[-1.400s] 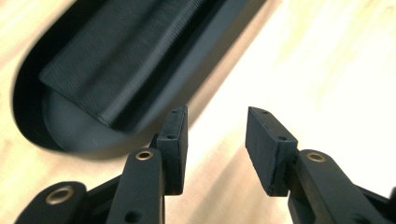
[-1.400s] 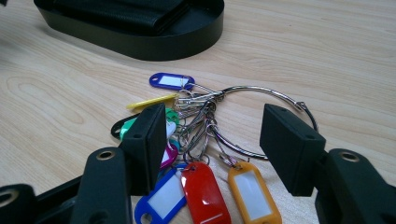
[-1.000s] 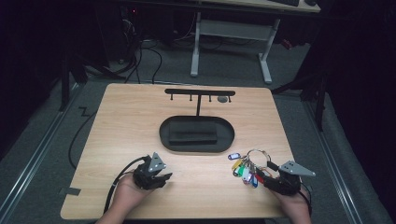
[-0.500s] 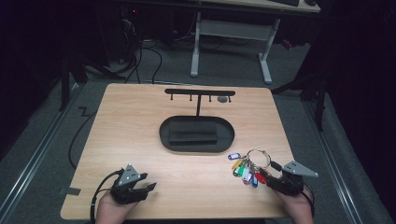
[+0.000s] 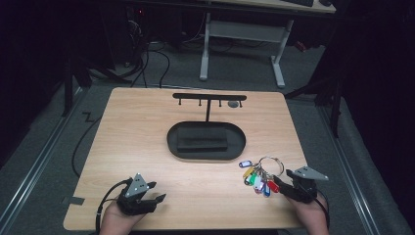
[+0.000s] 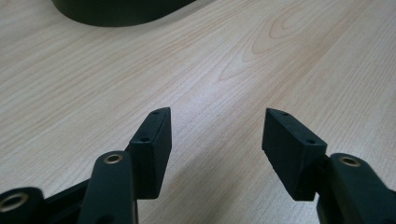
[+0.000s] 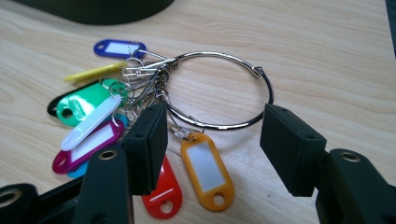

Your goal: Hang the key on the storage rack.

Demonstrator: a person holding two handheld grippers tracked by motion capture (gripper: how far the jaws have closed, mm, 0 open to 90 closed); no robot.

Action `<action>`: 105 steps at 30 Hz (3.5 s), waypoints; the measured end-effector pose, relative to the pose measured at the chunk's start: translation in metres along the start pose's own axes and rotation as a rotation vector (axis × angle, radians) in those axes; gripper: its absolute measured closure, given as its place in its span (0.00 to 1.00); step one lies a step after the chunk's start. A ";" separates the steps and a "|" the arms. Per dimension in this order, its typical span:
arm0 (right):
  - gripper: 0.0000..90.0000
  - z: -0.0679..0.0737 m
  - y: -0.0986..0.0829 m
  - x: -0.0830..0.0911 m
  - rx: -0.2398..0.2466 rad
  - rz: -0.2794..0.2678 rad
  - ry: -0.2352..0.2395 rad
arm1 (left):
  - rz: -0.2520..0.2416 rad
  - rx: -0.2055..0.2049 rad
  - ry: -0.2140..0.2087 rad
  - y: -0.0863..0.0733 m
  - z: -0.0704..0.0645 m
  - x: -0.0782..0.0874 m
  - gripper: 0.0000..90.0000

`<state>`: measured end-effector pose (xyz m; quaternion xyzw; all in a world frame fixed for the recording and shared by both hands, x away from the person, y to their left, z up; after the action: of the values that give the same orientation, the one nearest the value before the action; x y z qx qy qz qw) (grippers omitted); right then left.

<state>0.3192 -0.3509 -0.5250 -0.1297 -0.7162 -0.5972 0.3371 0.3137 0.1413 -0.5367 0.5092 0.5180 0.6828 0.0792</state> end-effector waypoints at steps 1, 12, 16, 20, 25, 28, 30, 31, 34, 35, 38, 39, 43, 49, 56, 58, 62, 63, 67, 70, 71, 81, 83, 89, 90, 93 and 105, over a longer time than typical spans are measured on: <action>0.47 0.001 0.004 0.000 0.017 0.020 -0.002 | 0.005 0.004 -0.004 -0.001 0.001 0.000 0.48; 0.45 -0.008 0.046 -0.008 0.047 0.284 -0.003 | 0.001 -0.003 -0.019 -0.002 0.007 0.004 0.48; 0.45 -0.014 0.055 -0.014 0.047 0.360 -0.002 | 0.010 -0.017 -0.026 -0.003 0.006 0.001 0.47; 0.43 -0.022 0.062 -0.024 0.033 0.433 0.006 | 0.039 -0.053 -0.012 -0.004 0.006 -0.001 0.46; 0.45 -0.033 0.067 -0.039 0.015 0.537 0.027 | 0.035 -0.026 -0.019 -0.005 0.012 0.001 0.46; 0.45 -0.037 0.070 -0.047 0.028 0.602 0.036 | 0.032 -0.034 -0.029 -0.005 0.008 0.001 0.46; 0.45 -0.039 0.073 -0.052 0.022 0.629 0.048 | 0.038 -0.053 -0.030 -0.005 0.005 0.000 0.46; 0.47 -0.040 0.074 -0.053 0.019 0.649 0.054 | 0.041 -0.056 -0.034 -0.005 0.004 -0.001 0.46; 0.53 -0.041 0.078 -0.058 0.024 0.674 0.073 | 0.036 -0.083 -0.049 -0.005 0.000 -0.001 0.47; 0.54 -0.041 0.078 -0.060 0.032 0.686 0.077 | 0.032 -0.093 -0.048 -0.005 -0.001 -0.001 0.47; 0.56 -0.043 0.080 -0.064 0.032 0.724 0.086 | 0.038 -0.114 -0.052 -0.004 -0.004 -0.002 0.47; 0.57 -0.044 0.081 -0.066 0.025 0.732 0.091 | 0.042 -0.117 -0.054 -0.004 -0.005 -0.002 0.47; 0.61 -0.049 0.081 -0.070 -0.005 0.769 0.102 | 0.056 -0.123 -0.047 -0.005 -0.005 -0.003 0.46; 0.66 -0.050 0.082 -0.075 -0.041 0.797 0.115 | 0.052 -0.118 -0.048 -0.006 -0.005 -0.002 0.46; 0.67 -0.050 0.079 -0.082 -0.048 0.837 0.116 | 0.056 -0.119 -0.047 -0.006 -0.005 -0.004 0.46; 0.71 -0.049 0.078 -0.084 -0.050 0.855 0.105 | 0.054 -0.118 -0.048 -0.006 -0.005 -0.004 0.46; 0.88 -0.049 0.078 -0.085 -0.038 0.865 0.083 | 0.056 -0.123 -0.049 -0.006 -0.006 -0.004 0.46; 0.90 -0.049 0.078 -0.085 -0.033 0.863 0.080 | 0.056 -0.121 -0.049 -0.006 -0.006 -0.004 0.46; 0.96 -0.044 0.080 -0.082 -0.005 0.845 0.098 | 0.061 -0.121 -0.050 -0.006 -0.007 -0.004 0.46; 0.96 -0.040 0.087 -0.074 0.024 0.819 0.110 | 0.057 -0.120 -0.047 -0.006 -0.007 -0.004 0.46; 0.96 -0.039 0.091 -0.070 0.034 0.808 0.113 | 0.057 -0.120 -0.047 -0.007 -0.008 -0.004 0.46; 0.97 -0.021 0.135 -0.021 0.152 0.716 0.125 | 0.058 -0.126 -0.044 -0.006 -0.009 -0.004 0.46; 0.97 -0.017 0.142 -0.012 0.150 0.708 0.128 | 0.056 -0.125 -0.040 -0.006 -0.009 -0.004 0.46; 0.97 -0.006 0.159 0.009 0.198 0.671 0.142 | 0.041 -0.120 -0.025 -0.005 -0.007 -0.004 0.46; 0.97 -0.004 0.162 0.012 0.201 0.666 0.143 | 0.037 -0.117 -0.023 -0.005 -0.006 -0.004 0.46; 0.97 0.002 0.170 0.021 0.218 0.649 0.152 | 0.039 -0.118 -0.022 -0.006 -0.006 -0.004 0.46; 0.97 0.018 0.211 0.054 0.270 0.586 0.140 | 0.020 -0.110 0.013 -0.006 -0.001 0.000 0.46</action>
<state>0.3981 -0.2925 -0.3297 -0.2432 -0.6962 -0.3818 0.5571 0.3106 0.1438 -0.5416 0.5048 0.4750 0.7143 0.0968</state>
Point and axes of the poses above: each handheld gripper's, and its own axes: x roughly backward along the jaws, y roughly out of its top, z roughly to its left, the point moved 3 cm from there along -x, roughly forward along the jaws, and after that the axes turned 2 degrees about -z, right-handed, at the moved point
